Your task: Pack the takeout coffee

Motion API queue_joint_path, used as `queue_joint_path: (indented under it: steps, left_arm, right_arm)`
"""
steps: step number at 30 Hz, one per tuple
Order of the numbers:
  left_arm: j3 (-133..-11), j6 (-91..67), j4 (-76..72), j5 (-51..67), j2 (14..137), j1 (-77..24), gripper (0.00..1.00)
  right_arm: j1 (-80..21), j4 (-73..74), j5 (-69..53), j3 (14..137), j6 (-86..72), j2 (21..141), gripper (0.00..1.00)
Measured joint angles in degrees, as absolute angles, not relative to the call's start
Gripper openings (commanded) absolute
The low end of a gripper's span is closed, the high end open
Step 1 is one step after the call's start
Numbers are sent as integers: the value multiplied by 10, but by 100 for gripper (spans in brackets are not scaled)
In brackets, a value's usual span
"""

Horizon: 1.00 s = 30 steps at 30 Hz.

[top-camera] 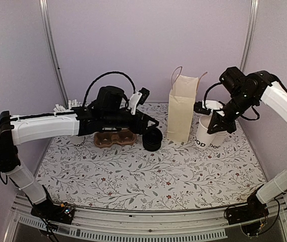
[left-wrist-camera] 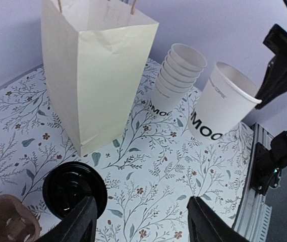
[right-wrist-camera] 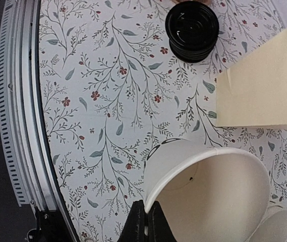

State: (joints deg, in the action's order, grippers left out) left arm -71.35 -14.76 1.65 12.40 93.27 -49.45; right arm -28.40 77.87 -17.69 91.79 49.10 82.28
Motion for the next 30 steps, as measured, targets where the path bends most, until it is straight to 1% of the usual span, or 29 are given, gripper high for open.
queue_joint_path:
  steps: [5,10,14,17,24,26,28,29,30]
  left_arm:
    - [-699,-146,59,81,918,-472,64]
    - [-689,-146,97,48,907,-463,64]
    - [-681,-147,119,27,894,-463,67]
    - [-669,-149,122,17,882,-462,67]
    - [-647,-150,132,8,876,-458,68]
    - [-646,-150,133,8,876,-458,68]
    - [-646,-150,133,8,876,-457,68]
    - [-645,-150,134,8,876,-457,68]
    - [-645,-150,134,8,876,-456,68]
  right_arm:
    - [-341,762,-192,910,503,856,0]
    - [-396,708,-206,906,506,889,0]
    - [-458,637,-204,847,506,904,0]
    - [-507,601,-201,802,504,914,0]
    - [-580,528,-183,783,492,960,0]
    - [-590,509,-176,780,487,969,5]
    - [-594,494,-172,778,484,975,14]
    - [-595,489,-171,777,481,977,22]
    - [-595,483,-170,776,479,980,28]
